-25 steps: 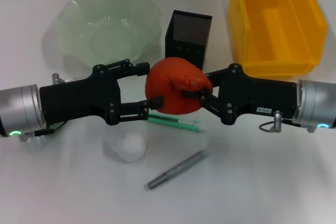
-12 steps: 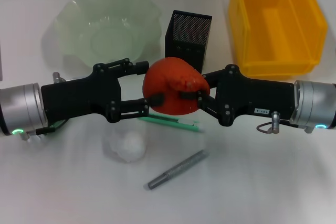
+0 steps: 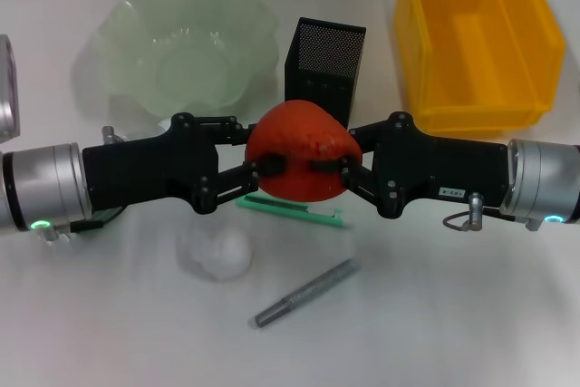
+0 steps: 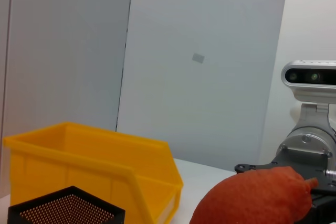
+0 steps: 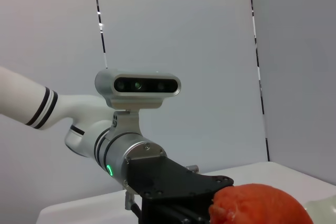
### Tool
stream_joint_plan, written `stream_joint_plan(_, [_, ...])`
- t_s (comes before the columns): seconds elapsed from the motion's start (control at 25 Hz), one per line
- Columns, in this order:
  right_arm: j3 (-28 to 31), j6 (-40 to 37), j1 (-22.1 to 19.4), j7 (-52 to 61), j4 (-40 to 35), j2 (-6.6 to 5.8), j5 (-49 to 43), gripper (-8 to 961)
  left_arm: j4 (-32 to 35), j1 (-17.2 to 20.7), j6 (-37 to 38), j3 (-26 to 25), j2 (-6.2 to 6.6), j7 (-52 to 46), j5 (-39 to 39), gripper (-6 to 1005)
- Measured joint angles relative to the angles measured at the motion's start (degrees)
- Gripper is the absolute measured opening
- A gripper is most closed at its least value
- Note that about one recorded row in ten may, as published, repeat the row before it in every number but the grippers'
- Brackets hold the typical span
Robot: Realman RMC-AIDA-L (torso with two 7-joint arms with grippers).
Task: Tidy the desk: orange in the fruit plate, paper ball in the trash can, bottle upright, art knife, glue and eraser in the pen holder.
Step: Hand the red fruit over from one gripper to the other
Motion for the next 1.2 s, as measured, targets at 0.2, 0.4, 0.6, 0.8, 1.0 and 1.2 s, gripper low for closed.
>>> stream_joint_plan(0.2, [0.00,0.08,0.03,0.11,0.00,-0.01,-0.08,47,0.01,-0.37,0.00,0.04,0.00,-1.02,0.03,362])
stream_joint_plan(0.4, [-0.83,0.27,0.12,0.38,-0.09,-0.09,-0.17,67,0.02,-0.67,0.00,0.05,0.00,-1.91,0.03,334])
stream_joint_plan(0.6, [-1.38,0.56,0.14,0.56,-0.26,-0.10,-0.17,86,0.02,-0.87,0.00,0.05,0.00,-2.37,0.01,303])
stream_joint_plan(0.8, [-1.40,0.63,-0.37,0.56,-0.53,-0.09,-0.07,169,0.02,-0.92,0.00,0.05,0.00,-2.53,-0.03,269])
stream_joint_plan(1.0, [-0.84,0.70,-0.72,0.46,-0.64,-0.11,0.00,425,-0.05,-1.18,0.03,0.05,-0.10,-3.02,-0.27,233])
stream_joint_plan(1.2, [-1.11,0.70,-1.06,-0.07,-0.84,-0.21,0.01,568,-0.07,-1.18,0.08,0.05,-0.09,-3.24,-0.33,191])
